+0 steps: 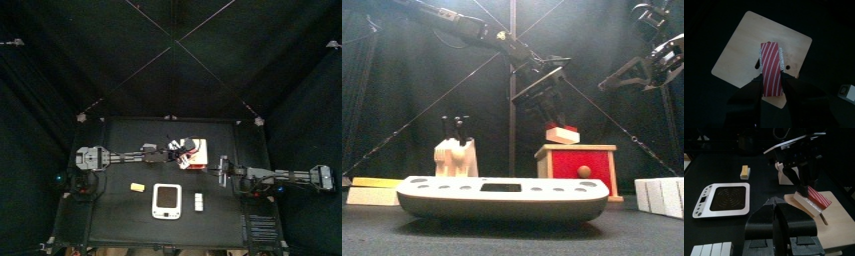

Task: Put salmon sushi below egg sushi

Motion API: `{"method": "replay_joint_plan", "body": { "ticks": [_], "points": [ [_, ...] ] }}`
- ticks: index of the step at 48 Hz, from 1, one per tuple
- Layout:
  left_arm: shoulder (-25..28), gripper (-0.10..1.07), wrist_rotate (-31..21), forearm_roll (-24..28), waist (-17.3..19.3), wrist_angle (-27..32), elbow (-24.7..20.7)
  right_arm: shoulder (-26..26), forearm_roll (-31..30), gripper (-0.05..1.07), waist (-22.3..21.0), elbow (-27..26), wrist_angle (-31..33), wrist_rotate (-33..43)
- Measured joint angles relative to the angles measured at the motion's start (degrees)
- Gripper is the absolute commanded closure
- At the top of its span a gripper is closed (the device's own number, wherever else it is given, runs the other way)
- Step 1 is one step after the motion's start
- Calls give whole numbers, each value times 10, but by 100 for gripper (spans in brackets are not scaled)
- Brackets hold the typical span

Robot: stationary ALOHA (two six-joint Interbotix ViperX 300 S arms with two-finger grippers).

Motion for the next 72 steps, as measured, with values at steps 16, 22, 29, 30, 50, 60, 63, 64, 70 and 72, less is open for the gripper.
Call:
{"method": "replay_joint_plan", "body": {
  "ticks": [16, 22, 29, 30, 50, 60, 63, 64, 70, 72],
  "points": [
    [-33, 37, 13, 0, -11, 14, 30, 0, 0, 102, 0, 0, 0, 0],
    [-69, 37, 11, 0, -26, 12, 69, 0, 1, 102, 0, 0, 0, 0],
    [-118, 37, 11, 1, -53, 4, 122, 0, 0, 102, 0, 0, 0, 0],
    [-126, 37, 11, 1, -58, 3, 132, 0, 0, 102, -1, 0, 0, 0],
    [-275, 37, 13, 11, -158, -40, 322, 0, 3, 102, -1, 0, 0, 0],
    [-328, 37, 11, 13, -214, -68, 419, 0, 4, 102, -2, 0, 0, 0],
    [-337, 37, 12, 13, -231, -83, 441, 0, 5, 102, -3, 0, 0, 0],
    [-339, 37, 11, 13, -236, -89, 448, 0, 5, 102, -4, 0, 0, 0],
    [-351, 37, 9, 5, -266, -117, 488, 2, 7, 102, -7, 0, 0, 0],
    [-354, 37, 9, 1, -276, -125, 498, 4, 7, 102, -8, 0, 0, 0]
  ]
}}
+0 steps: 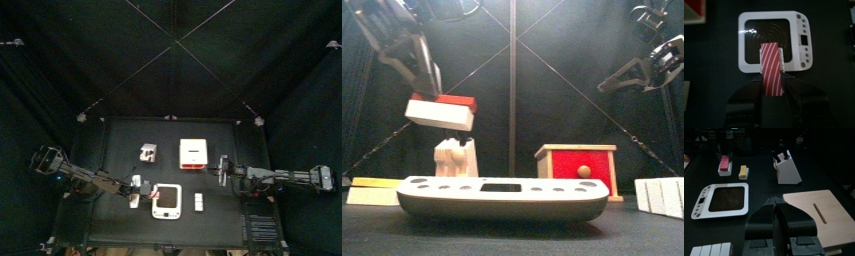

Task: Put salmon sushi below egg sushi

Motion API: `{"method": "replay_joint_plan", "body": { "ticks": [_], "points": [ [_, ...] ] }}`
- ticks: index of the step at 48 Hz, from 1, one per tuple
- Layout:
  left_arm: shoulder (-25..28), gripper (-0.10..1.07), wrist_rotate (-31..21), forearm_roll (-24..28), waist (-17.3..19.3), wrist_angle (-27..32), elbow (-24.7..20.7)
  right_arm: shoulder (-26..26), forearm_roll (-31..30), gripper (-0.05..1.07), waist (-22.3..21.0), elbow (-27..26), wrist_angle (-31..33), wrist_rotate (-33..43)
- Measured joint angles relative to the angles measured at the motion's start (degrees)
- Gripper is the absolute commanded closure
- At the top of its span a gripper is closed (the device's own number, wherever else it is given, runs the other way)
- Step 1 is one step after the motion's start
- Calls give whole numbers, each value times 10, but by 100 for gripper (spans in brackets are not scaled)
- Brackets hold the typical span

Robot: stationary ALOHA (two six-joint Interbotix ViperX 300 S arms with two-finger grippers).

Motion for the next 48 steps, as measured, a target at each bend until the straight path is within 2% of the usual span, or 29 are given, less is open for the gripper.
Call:
{"method": "replay_joint_plan", "body": {
  "ticks": [6, 12, 19, 24, 48],
  "points": [
    [-9, 37, -5, -7, -36, -19, 23, 4, 1, 102, -2, 0, 0, 0],
    [-12, 37, -10, -32, -46, -22, 41, 8, 0, 102, -3, 0, 0, 0],
    [-12, 38, -12, -83, -47, -23, 69, 9, 1, 102, -4, 0, -1, 0],
    [-12, 38, -12, -100, -47, -27, 86, 9, 1, 102, -4, 0, -1, 0],
    [-8, 36, -14, -124, -40, -79, 140, 9, 0, 102, -4, 0, -1, 0]
  ]
}}
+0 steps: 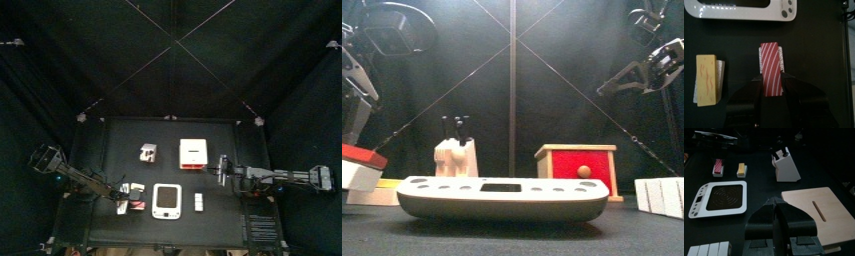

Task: Put salmon sushi below egg sushi

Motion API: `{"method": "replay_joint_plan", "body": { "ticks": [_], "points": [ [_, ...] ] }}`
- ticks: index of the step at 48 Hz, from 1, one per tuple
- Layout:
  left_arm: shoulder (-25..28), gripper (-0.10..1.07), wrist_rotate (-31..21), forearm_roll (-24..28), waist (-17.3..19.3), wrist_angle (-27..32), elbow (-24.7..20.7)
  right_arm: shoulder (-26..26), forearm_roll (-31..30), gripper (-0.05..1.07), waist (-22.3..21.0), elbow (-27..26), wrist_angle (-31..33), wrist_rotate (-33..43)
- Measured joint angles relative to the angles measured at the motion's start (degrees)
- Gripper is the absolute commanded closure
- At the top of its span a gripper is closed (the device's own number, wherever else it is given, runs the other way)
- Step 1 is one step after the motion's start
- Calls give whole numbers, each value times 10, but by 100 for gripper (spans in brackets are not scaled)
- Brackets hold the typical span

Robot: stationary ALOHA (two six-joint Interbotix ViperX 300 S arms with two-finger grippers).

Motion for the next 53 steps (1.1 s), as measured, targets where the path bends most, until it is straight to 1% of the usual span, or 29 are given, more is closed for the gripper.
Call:
{"method": "replay_joint_plan", "body": {
  "ticks": [8, 18, 38, 53],
  "points": [
    [0, 36, 1, -15, 9, -14, 15, 1, 0, 102, -1, 0, 0, 0],
    [1, 34, 1, -17, 18, -30, 20, 0, 1, 102, -1, 0, 0, 0],
    [3, 12, 2, -33, 21, -33, 21, 0, 1, 102, -1, 0, 0, 0],
    [8, 11, 3, -37, 23, -33, 21, 0, 1, 102, -1, 0, 0, 0]
  ]
}}
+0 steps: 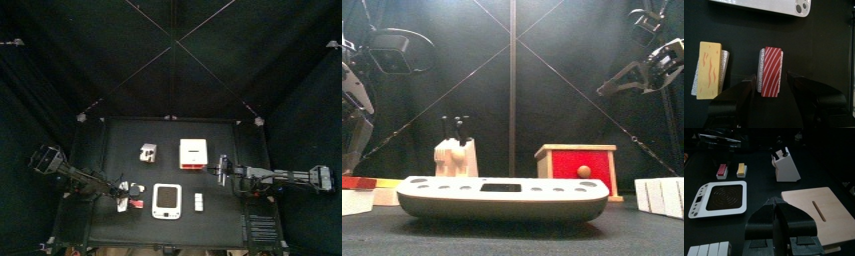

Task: Put salmon sushi below egg sushi

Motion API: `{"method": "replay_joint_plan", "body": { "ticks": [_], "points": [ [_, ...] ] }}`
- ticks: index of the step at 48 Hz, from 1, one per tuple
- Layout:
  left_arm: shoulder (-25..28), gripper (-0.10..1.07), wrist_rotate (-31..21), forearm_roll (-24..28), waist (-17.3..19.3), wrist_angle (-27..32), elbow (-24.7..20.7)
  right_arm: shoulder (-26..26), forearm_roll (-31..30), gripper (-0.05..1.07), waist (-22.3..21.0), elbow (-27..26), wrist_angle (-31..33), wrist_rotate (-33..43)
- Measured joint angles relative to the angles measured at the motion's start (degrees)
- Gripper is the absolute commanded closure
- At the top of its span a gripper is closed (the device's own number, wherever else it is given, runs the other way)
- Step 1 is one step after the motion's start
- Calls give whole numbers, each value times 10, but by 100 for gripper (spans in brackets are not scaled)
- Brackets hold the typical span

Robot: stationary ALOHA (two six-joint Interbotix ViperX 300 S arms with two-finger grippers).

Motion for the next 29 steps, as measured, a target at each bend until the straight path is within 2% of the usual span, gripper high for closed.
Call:
{"method": "replay_joint_plan", "body": {
  "ticks": [29],
  "points": [
    [0, 11, 3, 0, 1, 0, 0, 1, 0, 102, 0, 0, 0, -1]
  ]
}}
